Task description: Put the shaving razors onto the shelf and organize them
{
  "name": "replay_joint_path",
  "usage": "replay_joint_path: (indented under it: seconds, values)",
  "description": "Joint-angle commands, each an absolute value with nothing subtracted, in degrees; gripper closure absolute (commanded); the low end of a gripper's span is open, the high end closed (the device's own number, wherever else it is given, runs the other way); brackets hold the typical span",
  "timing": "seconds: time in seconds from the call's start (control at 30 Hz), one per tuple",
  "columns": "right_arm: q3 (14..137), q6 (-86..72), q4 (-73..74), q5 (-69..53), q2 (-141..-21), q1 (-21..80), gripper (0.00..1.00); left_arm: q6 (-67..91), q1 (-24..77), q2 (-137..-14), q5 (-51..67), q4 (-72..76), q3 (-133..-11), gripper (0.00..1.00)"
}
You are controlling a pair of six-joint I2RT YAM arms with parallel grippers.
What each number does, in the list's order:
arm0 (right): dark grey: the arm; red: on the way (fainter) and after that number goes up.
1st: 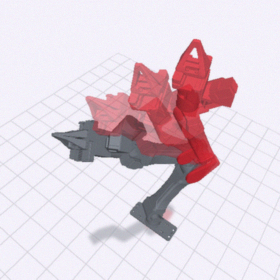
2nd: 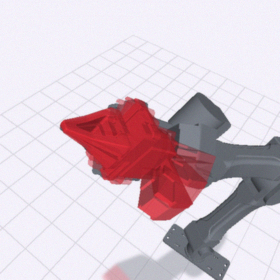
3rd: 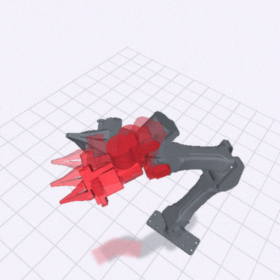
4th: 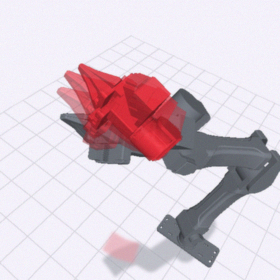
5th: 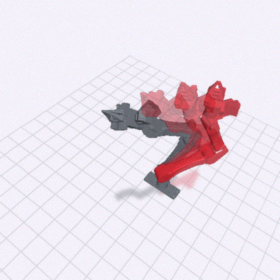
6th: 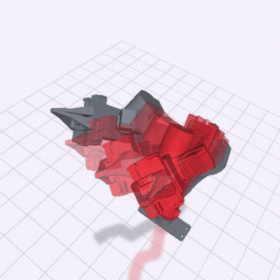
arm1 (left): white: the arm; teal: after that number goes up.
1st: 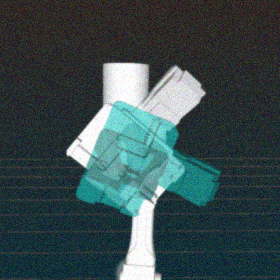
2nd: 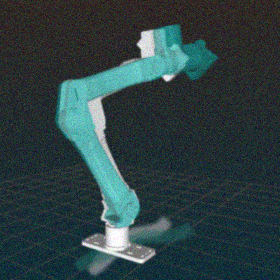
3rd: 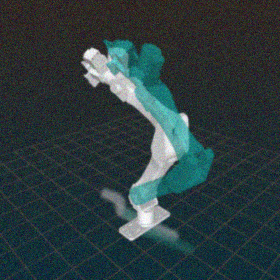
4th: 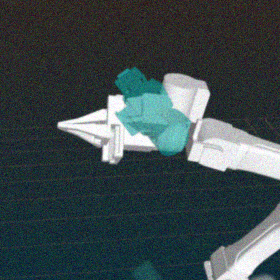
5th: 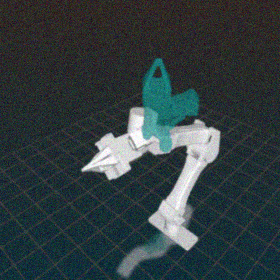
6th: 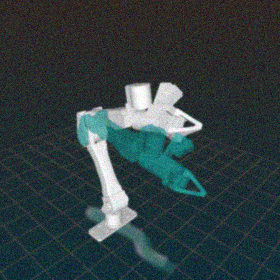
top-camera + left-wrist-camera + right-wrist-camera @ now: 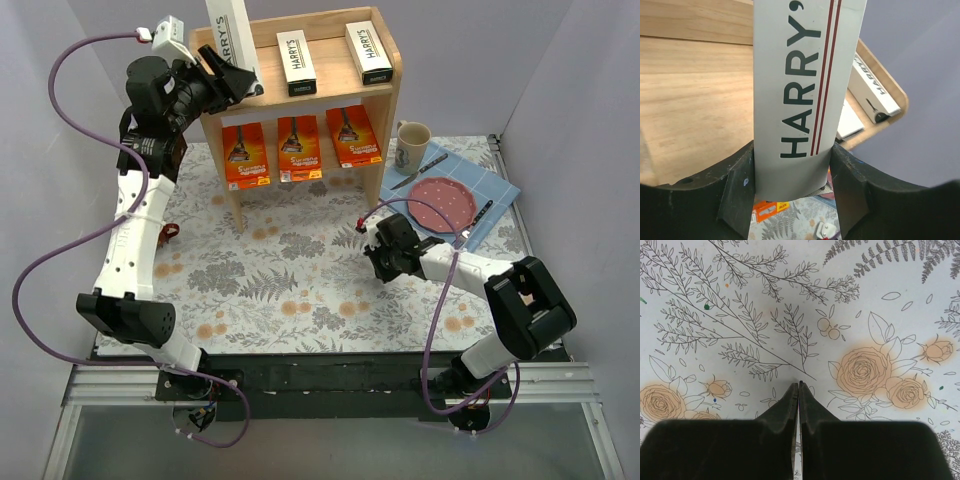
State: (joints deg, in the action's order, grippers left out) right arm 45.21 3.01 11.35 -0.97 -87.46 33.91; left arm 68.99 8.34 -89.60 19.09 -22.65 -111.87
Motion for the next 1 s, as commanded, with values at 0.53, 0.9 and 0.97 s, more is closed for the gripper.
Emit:
replay_joint_path:
  seconds: [0.53, 0.9, 0.97]
  values:
    - [57.4, 1.5, 11.4, -9.1, -83.1, 31.8, 0.88, 67.5, 8.9, -90.4, 10.5, -21.4, -118.7, 0.32]
    - [92.8, 2.6, 2.6, -24.2, -88.1, 34.7, 0.55, 56.3, 8.9, -84.3, 12.4, -11.7, -116.7, 0.29]
    - [98.4, 4.3, 1.4, -24.8, -90.2, 36.4, 0.49, 53.0, 8.9, -82.2, 8.1, -11.6, -113.4, 0.31]
